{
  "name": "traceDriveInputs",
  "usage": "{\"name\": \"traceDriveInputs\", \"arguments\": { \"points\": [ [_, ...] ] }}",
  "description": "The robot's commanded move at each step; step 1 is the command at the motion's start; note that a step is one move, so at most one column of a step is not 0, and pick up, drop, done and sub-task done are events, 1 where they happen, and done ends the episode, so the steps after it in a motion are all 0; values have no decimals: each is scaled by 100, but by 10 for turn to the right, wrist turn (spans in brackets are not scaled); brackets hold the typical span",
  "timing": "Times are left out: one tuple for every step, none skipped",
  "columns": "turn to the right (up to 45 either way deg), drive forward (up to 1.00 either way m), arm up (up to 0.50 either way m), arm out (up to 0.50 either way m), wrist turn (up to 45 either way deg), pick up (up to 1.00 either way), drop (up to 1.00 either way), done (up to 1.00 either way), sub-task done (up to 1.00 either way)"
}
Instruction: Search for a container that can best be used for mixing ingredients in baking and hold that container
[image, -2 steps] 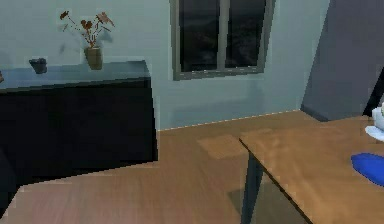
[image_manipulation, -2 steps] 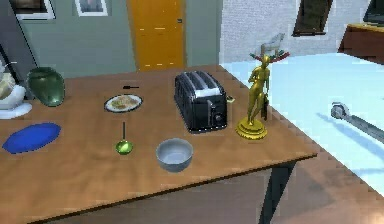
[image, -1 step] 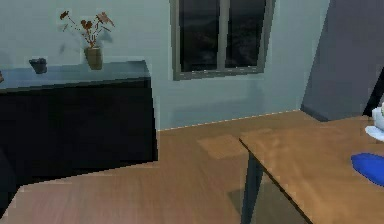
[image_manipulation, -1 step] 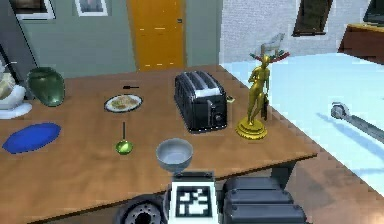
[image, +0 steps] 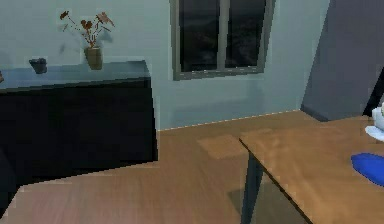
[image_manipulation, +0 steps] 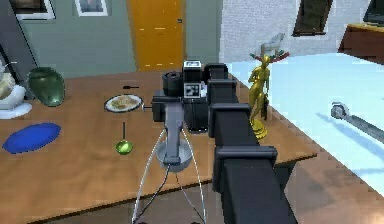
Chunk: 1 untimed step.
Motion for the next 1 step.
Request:
{"name": "traceDriveInputs", "arguments": {
  "points": [
    [0,0,0,0,450,0,0,0,0]
  ]
}}
